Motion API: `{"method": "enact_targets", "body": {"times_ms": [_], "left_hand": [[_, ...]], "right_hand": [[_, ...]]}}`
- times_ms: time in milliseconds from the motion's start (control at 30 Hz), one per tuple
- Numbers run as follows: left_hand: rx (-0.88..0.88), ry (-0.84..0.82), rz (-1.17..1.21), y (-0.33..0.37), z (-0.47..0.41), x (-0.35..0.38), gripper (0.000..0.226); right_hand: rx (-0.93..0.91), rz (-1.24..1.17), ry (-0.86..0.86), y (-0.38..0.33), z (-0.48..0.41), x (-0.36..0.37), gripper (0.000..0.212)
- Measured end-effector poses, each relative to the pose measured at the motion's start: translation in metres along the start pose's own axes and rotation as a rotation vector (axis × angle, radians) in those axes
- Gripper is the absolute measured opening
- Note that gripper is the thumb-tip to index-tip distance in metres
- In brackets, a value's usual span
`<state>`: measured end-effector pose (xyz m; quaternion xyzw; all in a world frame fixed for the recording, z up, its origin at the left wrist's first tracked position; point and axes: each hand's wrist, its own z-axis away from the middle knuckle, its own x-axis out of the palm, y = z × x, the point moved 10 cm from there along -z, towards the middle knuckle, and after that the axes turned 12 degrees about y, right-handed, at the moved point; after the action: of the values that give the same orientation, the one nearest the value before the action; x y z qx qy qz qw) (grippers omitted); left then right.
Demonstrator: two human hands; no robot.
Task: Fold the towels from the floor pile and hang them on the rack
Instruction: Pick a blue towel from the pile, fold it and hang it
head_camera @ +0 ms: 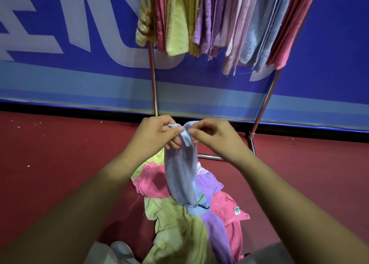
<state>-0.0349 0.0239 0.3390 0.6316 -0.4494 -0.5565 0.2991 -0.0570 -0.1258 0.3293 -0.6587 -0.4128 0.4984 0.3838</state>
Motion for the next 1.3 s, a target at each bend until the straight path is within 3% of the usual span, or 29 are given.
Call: {"method": "enact_targets", "body": {"times_ms": [100, 200, 367, 567, 733, 833, 967, 1133, 1300], "left_hand": [[-0.011, -0.001, -0.043, 0.002, 0.001, -0.001, 0.022], [-0.004, -0.039, -0.017, 0.001, 0.001, 0.004, 0.024], [-0.010, -0.017, -0.030, -0.003, -0.001, 0.000, 0.022], [-0.046, -0.019, 0.092, -0.005, -0.003, 0.002, 0.021], [-0.042, -0.026, 0.071, -0.007, -0.007, -0.003, 0.021], [0.027, -0.164, -0.128, -0.014, -0.006, 0.002, 0.019], [0.141, -0.256, -0.695, -0.043, -0.009, 0.001, 0.027], [0.085, -0.168, -0.757, -0.055, -0.021, -0.020, 0.026], [0.134, 0.132, -0.541, -0.023, -0.033, -0.042, 0.012]], "right_hand": [[-0.058, 0.159, -0.013, -0.002, 0.003, 0.007, 0.023], [-0.142, 0.230, 0.024, -0.006, 0.000, 0.005, 0.003], [-0.169, 0.280, 0.047, -0.009, -0.003, -0.004, 0.012], [-0.117, 0.249, -0.046, 0.004, 0.002, 0.011, 0.007], [0.002, -0.034, 0.103, 0.010, -0.004, -0.005, 0.014], [0.029, -0.145, 0.186, 0.007, -0.009, -0.018, 0.017], [0.058, -0.143, 0.207, 0.012, -0.010, -0.024, 0.017], [0.145, -0.203, 0.364, 0.025, -0.015, -0.048, 0.017], [0.211, -0.235, 0.436, 0.031, -0.021, -0.057, 0.023]]}}
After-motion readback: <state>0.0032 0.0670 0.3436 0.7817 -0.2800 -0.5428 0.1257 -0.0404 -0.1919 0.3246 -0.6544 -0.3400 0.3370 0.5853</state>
